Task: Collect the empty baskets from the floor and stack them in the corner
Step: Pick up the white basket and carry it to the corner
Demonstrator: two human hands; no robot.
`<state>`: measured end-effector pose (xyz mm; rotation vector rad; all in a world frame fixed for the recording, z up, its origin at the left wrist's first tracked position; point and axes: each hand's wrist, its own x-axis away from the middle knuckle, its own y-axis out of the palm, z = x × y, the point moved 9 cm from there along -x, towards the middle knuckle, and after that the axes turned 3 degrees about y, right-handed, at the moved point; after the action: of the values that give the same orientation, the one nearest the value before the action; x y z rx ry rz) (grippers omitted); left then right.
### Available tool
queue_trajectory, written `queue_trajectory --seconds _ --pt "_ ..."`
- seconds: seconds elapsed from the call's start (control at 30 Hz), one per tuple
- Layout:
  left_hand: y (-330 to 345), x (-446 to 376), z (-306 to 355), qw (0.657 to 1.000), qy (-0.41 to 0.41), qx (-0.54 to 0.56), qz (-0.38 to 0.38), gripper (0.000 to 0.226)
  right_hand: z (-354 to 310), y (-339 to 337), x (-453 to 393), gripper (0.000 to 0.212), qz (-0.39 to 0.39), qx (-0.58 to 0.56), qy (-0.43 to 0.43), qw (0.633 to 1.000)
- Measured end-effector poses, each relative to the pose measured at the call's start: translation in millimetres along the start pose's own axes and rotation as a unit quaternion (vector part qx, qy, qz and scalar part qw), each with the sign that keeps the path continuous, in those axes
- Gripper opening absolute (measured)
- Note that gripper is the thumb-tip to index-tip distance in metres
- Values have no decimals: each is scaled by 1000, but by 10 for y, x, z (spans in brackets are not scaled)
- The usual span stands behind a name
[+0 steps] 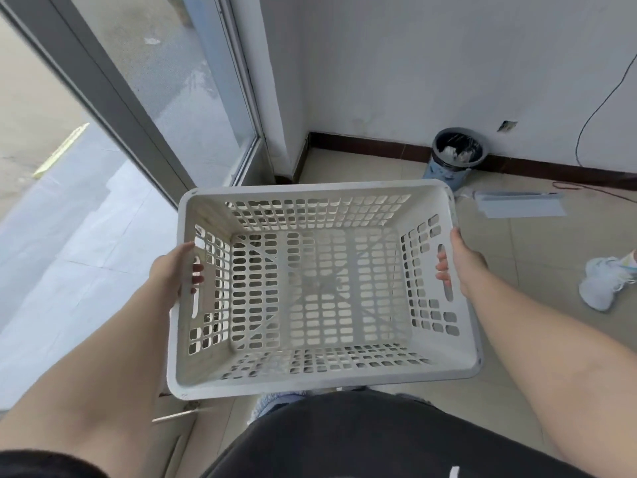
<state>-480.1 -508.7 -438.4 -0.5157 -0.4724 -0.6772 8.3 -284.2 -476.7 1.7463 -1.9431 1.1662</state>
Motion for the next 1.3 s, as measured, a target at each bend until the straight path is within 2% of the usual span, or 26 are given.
queue_trajectory --seconds 0.17,0.6,0.87,1.17,1.3 --pt "374 -616 546 1000 4 -3 -4 33 -535 94 -354 65 43 -17 12 999" --pt "1472 -2403 2002 995 15 -65 -79 61 -1747 425 -1358 61 109 -95 38 989" --pt "2256 -3125 2751 995 0 -80 -59 44 -2452 568 -2192 66 100 -86 68 989" --pt "3182 -4020 3397 993 -21 -103 -49 45 -3346 787 -3462 70 63 -70 108 990" --pt "3590 -4449 3650 992 -32 -115 -37 37 -3724 870 -3977 67 65 -66 116 989"
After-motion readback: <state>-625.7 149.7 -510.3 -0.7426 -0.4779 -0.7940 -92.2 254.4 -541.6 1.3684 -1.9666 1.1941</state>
